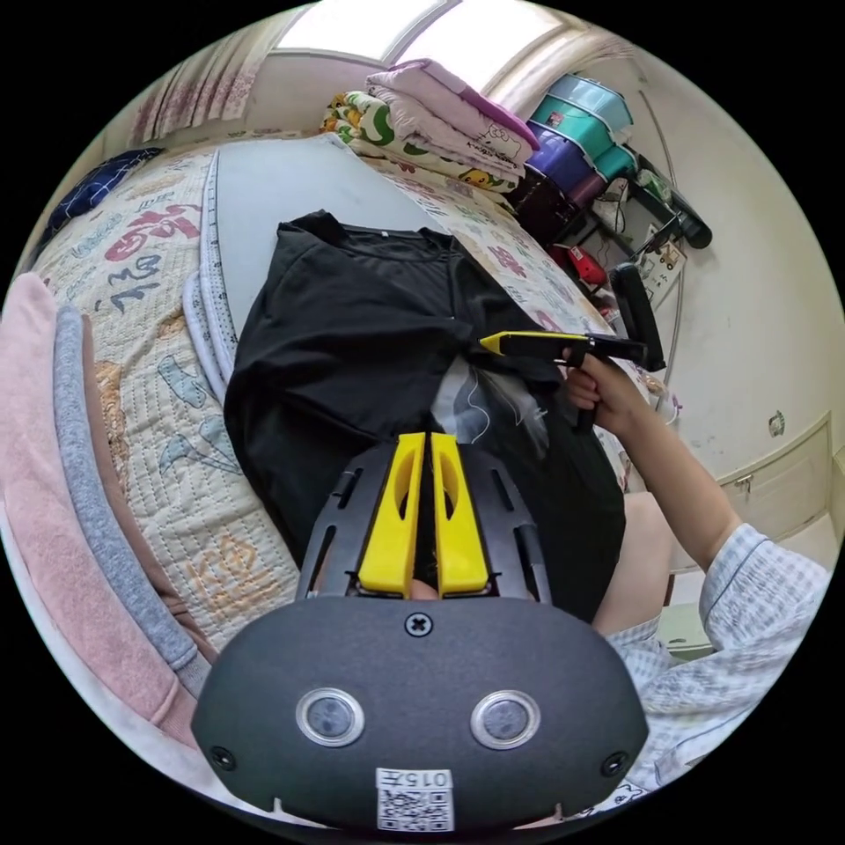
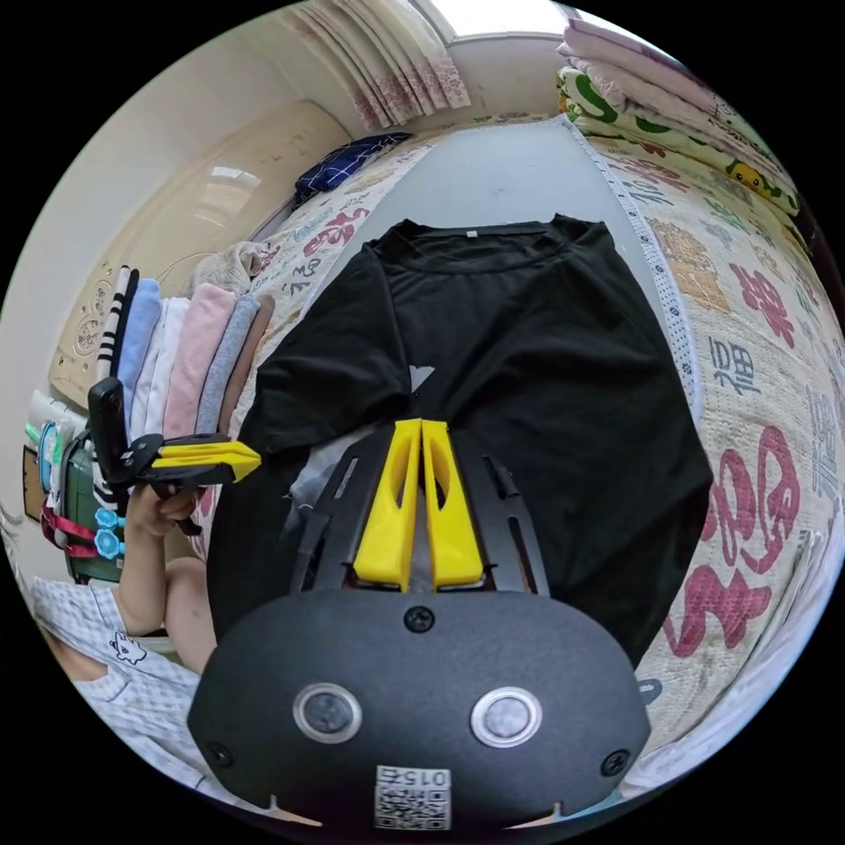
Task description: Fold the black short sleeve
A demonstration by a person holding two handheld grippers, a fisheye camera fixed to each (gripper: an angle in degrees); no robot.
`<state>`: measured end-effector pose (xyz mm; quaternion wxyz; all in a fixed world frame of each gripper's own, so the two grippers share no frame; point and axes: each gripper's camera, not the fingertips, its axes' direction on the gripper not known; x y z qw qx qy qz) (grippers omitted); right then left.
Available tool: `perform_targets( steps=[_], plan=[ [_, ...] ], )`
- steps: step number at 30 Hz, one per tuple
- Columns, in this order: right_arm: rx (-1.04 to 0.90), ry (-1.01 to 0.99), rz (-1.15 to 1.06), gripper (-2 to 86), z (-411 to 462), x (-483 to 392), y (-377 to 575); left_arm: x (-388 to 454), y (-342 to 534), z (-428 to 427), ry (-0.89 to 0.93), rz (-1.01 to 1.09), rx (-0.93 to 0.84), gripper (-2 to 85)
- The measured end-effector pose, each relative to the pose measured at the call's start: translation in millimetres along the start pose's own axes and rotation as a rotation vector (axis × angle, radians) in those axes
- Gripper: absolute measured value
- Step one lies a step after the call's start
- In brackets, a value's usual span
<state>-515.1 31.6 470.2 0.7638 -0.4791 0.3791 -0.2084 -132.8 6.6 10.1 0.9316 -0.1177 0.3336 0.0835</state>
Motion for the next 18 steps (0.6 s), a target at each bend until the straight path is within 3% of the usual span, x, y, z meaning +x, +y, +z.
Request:
perform_targets(
  steps=[4, 13, 18],
  plan=[
    [0.046, -0.039, 0.016, -0.1, -8.3, 9.0, 4.6, 14.7, -8.0, -7.6, -0.035, 0.076, 0.048, 3.3],
    [-0.005, 0.012, -0.022, 5.8, 7.2, -2.8, -6.7, 44.5, -23.2, 37.0, -0.28, 0.172, -0.089, 3.9],
    [0.013, -0.05, -0.003, 7.4, 4.4, 3.3, -3.2, 46.7, -27.1, 33.0, -0.239, 0.174, -0.093, 5.7]
  ],
)
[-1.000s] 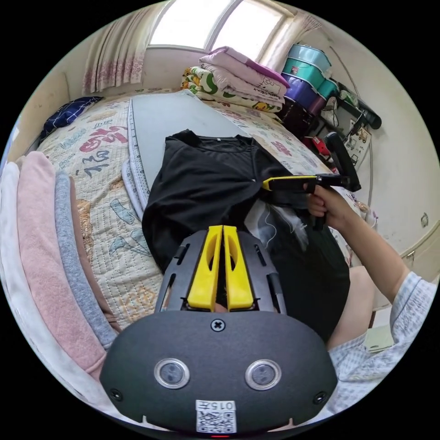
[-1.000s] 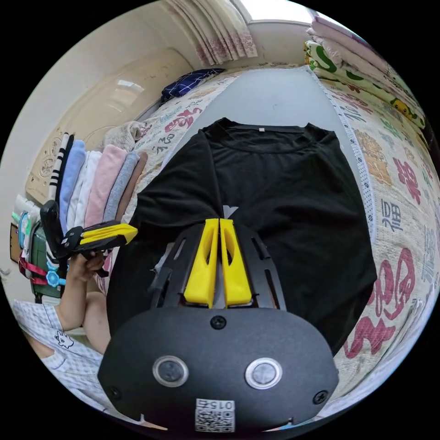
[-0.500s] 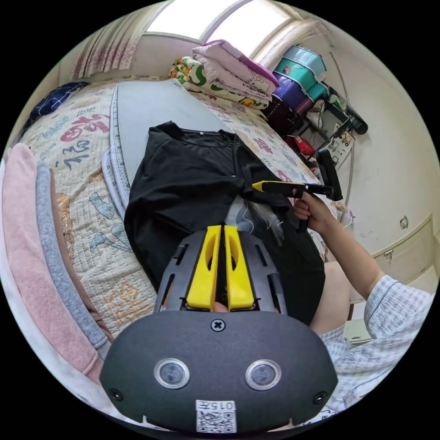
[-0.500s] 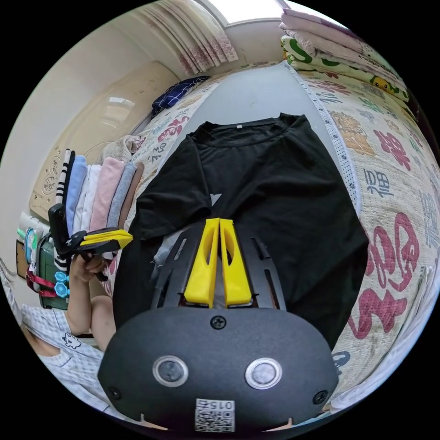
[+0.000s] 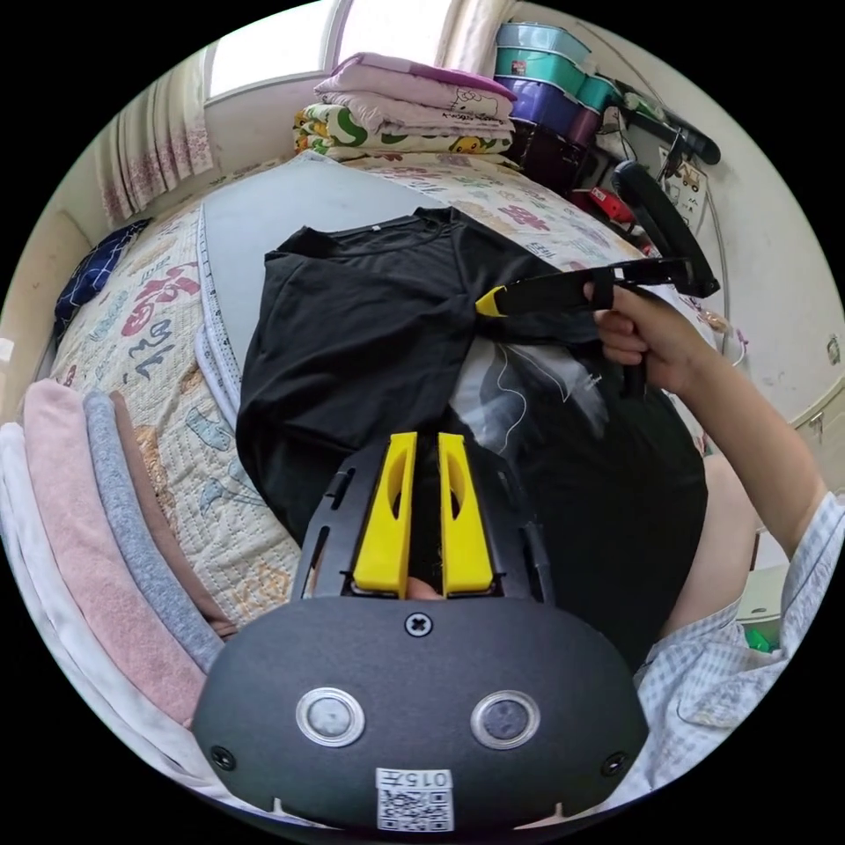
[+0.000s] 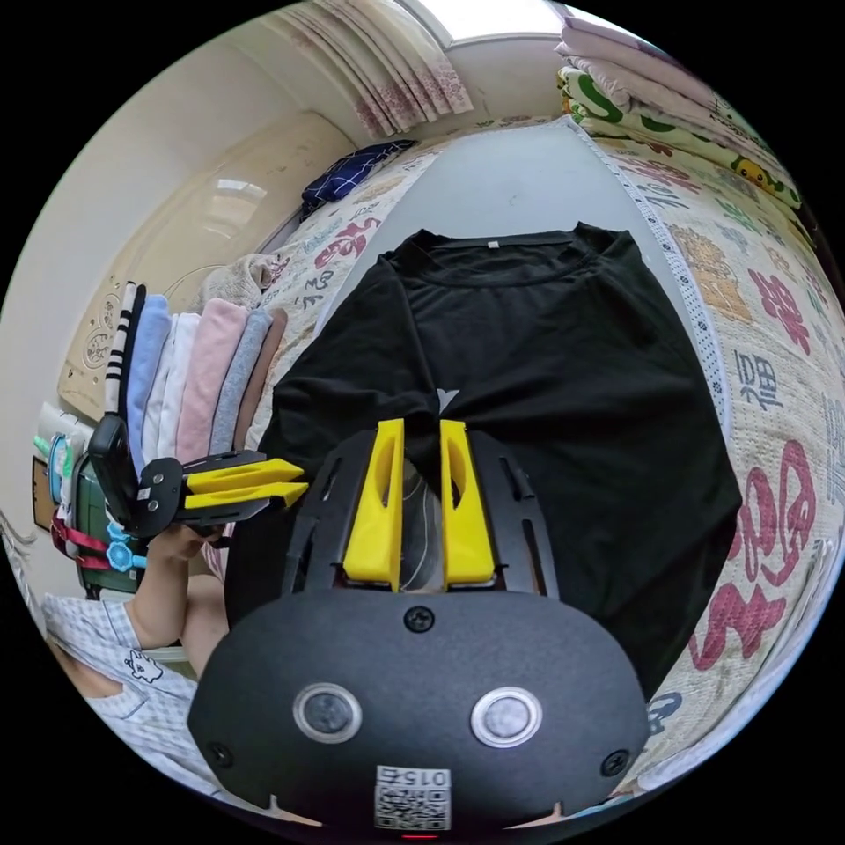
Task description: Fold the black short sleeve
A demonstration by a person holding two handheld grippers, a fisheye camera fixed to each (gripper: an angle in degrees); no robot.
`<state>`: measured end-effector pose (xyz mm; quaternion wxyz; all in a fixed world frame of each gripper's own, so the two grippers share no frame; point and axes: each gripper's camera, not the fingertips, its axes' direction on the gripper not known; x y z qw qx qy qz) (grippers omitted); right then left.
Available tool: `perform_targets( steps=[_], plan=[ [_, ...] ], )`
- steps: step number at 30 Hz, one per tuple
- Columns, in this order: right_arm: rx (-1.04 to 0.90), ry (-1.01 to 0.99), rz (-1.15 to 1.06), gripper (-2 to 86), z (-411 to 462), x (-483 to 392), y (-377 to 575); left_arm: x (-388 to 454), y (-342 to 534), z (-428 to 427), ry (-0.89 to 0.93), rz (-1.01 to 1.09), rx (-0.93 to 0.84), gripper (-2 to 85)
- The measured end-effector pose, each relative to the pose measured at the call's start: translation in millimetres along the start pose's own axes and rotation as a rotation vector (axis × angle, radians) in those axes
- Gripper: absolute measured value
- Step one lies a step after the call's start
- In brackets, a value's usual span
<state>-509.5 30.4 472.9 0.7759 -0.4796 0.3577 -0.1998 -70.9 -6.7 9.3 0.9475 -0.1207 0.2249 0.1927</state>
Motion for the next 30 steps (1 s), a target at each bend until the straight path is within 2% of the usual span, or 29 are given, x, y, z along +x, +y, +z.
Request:
perform_targets(
  steps=[5, 8, 11, 16, 22, 26, 30],
  plan=[
    [0.022, -0.076, 0.033, 7.6, -4.7, 14.4, 7.3, -6.7, -2.0, -3.0, 0.017, -0.025, 0.007, 3.7],
    [0.025, -0.009, 0.04, 2.1, -3.6, 18.3, 10.6, -12.5, -1.8, 1.1, 0.052, -0.03, -0.007, 0.2],
    [-0.024, 0.047, 0.02, 0.4, 2.2, 19.2, 12.9, -12.0, -1.5, -2.4, 0.055, -0.009, -0.001, -0.4],
    [-0.004, -0.009, 0.041, 0.0, -3.7, 34.2, 19.2, -3.2, 1.1, -8.9, 0.028, 0.053, -0.017, -0.3],
    [0.036, -0.03, -0.003, 1.5, -13.5, 36.8, 28.6, 0.0, 7.7, -20.5, -0.002, 0.059, 0.038, 1.4],
    [0.056, -0.07, -0.053, 8.3, -21.6, 33.5, 31.5, -0.6, 3.0, -12.3, -0.005, 0.04, 0.025, 8.4],
    [0.037, -0.109, -0.01, 8.1, -18.6, 39.2, 26.4, 3.9, 1.6, -1.8, -0.063, 0.025, 0.032, 7.5]
  ],
)
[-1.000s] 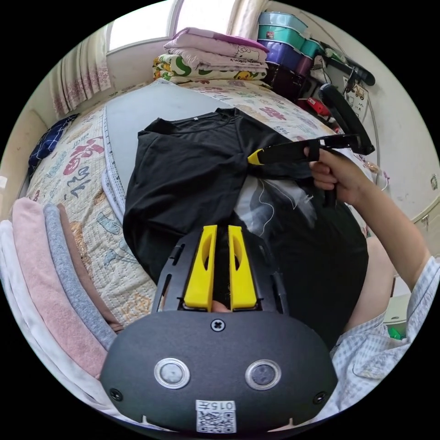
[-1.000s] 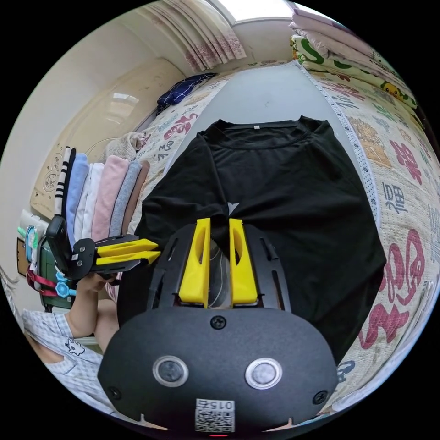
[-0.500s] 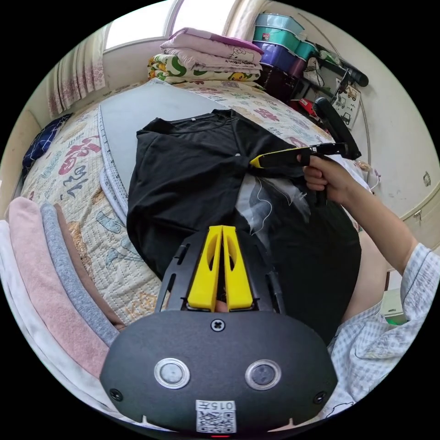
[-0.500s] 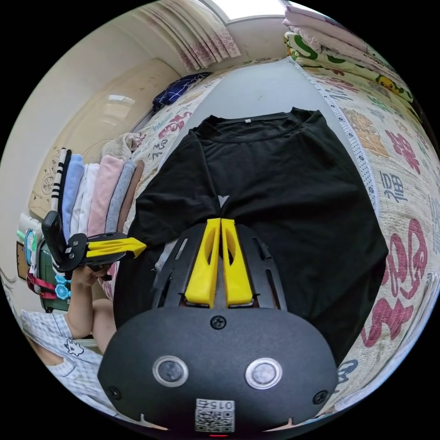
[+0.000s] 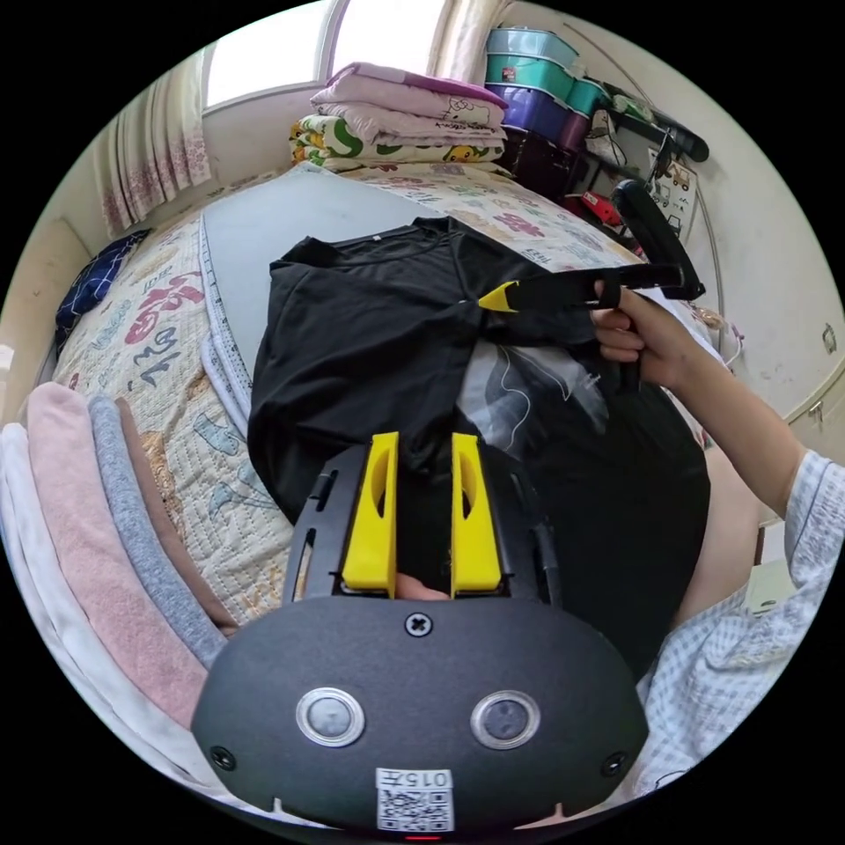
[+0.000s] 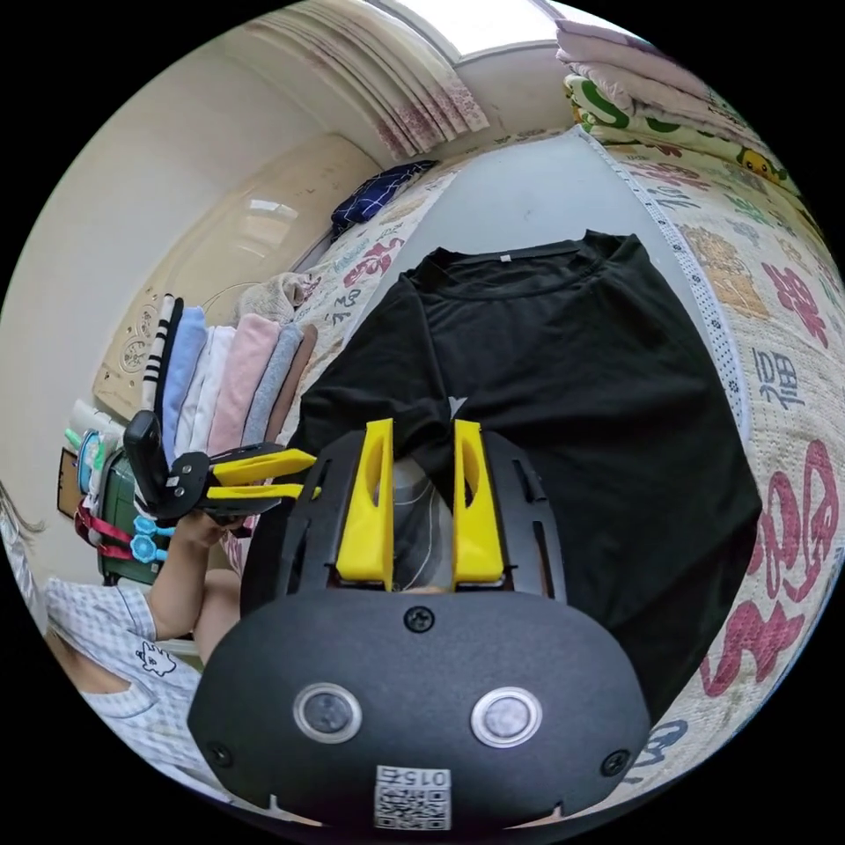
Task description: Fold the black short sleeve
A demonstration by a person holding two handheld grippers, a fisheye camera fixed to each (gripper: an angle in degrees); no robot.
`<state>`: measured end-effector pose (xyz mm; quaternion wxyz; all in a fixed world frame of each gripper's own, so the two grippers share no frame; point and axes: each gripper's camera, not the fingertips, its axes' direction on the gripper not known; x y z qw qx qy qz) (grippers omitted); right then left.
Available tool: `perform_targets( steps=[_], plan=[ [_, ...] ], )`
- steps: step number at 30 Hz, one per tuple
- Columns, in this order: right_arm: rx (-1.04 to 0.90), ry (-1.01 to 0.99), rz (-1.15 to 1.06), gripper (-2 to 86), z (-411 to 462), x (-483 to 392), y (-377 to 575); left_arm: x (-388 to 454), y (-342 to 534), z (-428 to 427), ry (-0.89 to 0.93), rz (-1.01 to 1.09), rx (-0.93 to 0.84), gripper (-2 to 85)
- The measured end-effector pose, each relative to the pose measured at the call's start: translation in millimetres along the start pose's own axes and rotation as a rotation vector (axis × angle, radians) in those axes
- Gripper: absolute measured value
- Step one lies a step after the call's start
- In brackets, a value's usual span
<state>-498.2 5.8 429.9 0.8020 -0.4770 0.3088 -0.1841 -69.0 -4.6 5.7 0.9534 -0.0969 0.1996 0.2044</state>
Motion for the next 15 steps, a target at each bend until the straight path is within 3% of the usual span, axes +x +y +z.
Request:
perform_targets(
  steps=[5, 11, 13, 15],
  plan=[
    [-0.038, 0.086, 0.029, 1.5, 6.5, 1.9, 4.5, 5.6, 5.9, -8.4, -0.043, 0.031, 0.011, 1.9],
    [-0.041, 0.091, -0.02, 1.3, 3.7, 1.0, 11.7, 4.3, 17.2, -8.0, -0.07, 0.06, -0.039, 0.9],
    [-0.038, 0.075, -0.022, 2.4, -3.3, 3.4, 13.1, -5.6, 19.6, -11.7, 0.008, 0.016, -0.034, 1.0],
    [0.026, 0.08, -0.035, 4.0, -28.8, 9.8, 15.6, -29.1, 27.9, -39.6, 0.146, -0.052, 0.128, 0.8]
  ],
)
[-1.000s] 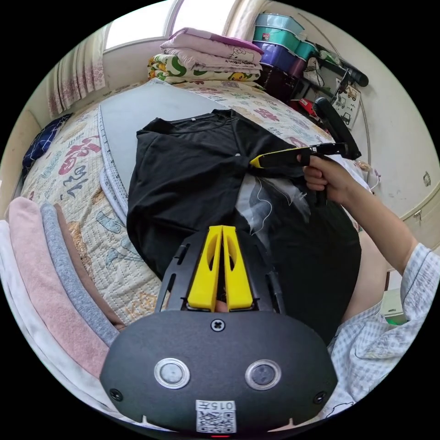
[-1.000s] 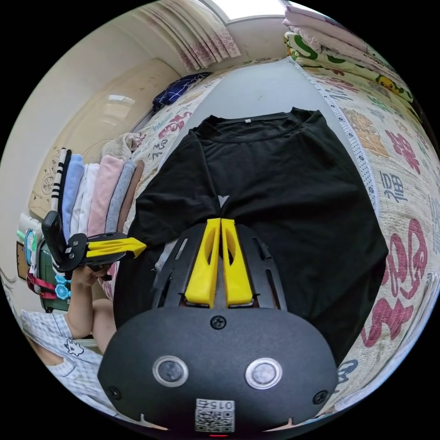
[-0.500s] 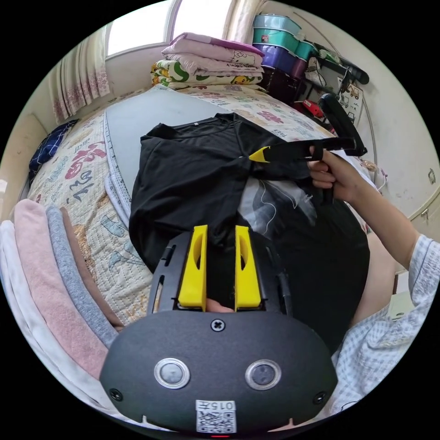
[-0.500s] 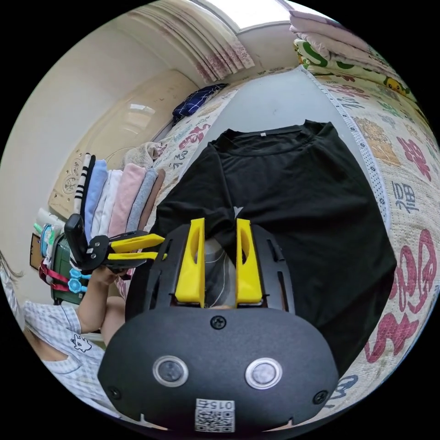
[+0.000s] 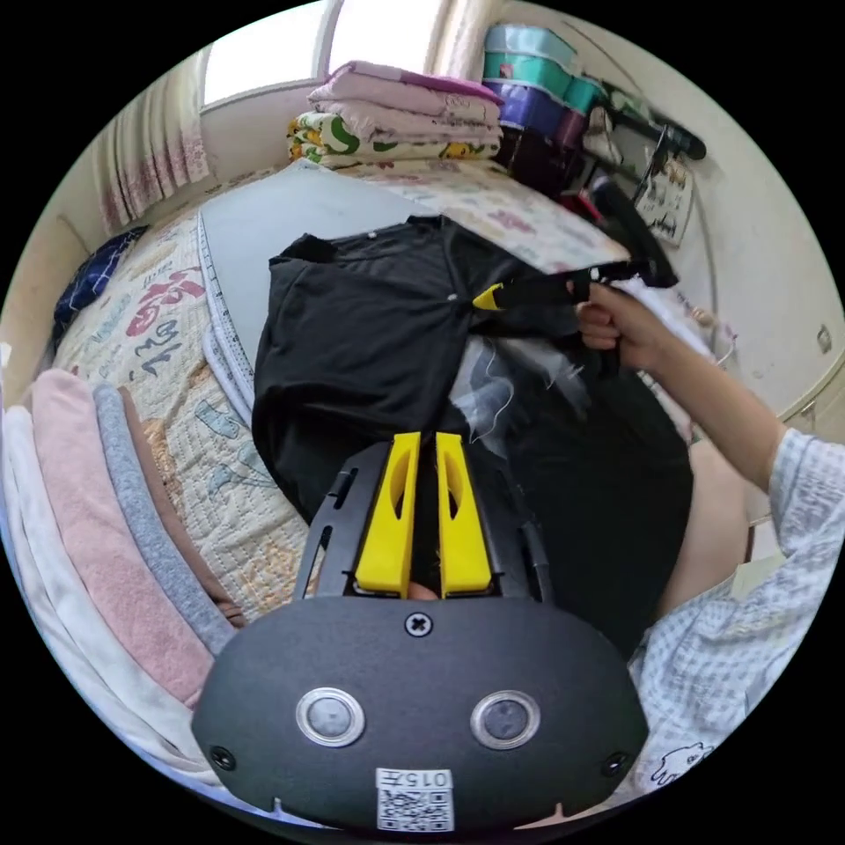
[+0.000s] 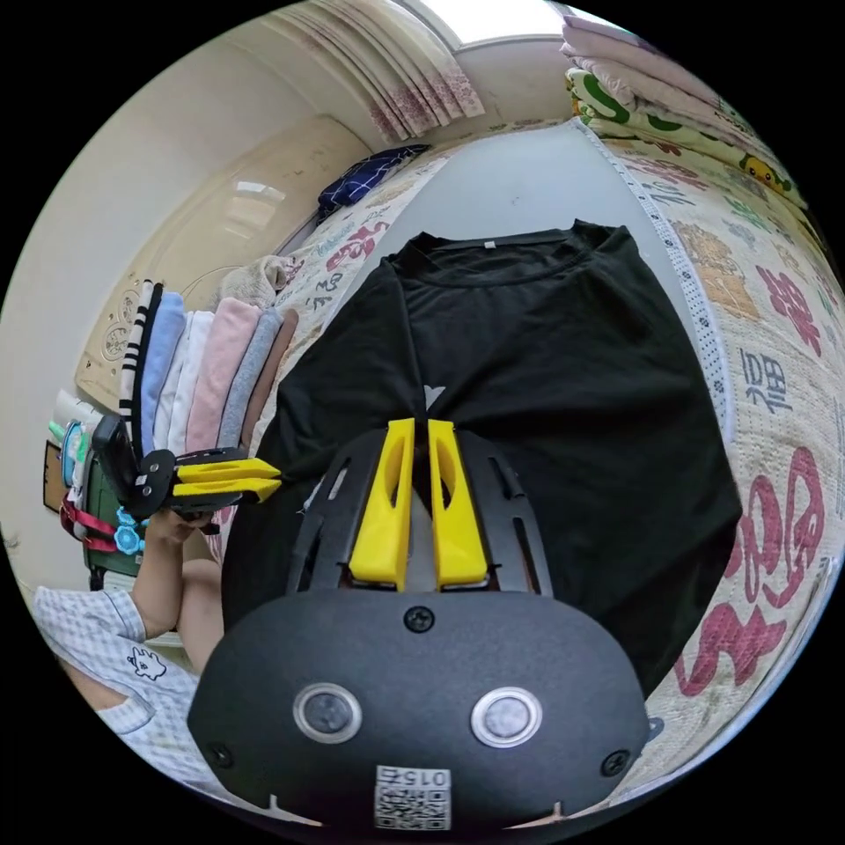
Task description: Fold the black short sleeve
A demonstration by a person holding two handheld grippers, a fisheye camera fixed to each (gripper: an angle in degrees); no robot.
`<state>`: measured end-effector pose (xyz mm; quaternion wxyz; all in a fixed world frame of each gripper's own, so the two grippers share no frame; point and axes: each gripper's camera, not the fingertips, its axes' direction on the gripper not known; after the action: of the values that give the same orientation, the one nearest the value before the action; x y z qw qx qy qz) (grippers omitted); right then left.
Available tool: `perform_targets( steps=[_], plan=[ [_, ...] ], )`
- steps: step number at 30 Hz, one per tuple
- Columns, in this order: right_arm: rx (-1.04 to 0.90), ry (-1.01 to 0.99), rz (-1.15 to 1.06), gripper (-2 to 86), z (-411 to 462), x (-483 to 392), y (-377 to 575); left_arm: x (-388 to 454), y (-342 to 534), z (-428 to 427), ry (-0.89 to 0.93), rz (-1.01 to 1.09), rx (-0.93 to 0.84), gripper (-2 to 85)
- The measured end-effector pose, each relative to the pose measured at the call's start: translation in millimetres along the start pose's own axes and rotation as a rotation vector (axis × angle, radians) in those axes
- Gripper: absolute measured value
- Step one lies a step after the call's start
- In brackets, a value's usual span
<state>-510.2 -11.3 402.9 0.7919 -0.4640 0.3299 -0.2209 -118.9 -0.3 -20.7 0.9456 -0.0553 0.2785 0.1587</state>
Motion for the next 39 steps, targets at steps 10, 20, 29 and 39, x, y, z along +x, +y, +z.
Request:
perform_targets(
  steps=[10, 20, 29, 39],
  plan=[
    [0.208, 0.26, 0.169, 6.8, -59.8, 78.5, -41.5, -107.9, -96.9, 3.4, -0.116, -0.316, 0.155, 3.4],
    [0.05, 0.338, 0.189, 13.4, -9.6, 93.8, -105.6, -181.9, -147.7, 89.8, -0.002, -0.506, 0.11, 10.2],
    [0.007, 0.445, 0.154, 2.8, 2.7, 85.7, -117.7, -167.6, -163.9, 105.1, -0.146, -0.356, 0.075, 1.7],
    [0.326, 0.339, 0.15, -0.6, -119.4, 52.0, -109.4, -127.6, -187.0, 2.3, -0.146, -0.259, 0.376, 0.4]
  ],
)
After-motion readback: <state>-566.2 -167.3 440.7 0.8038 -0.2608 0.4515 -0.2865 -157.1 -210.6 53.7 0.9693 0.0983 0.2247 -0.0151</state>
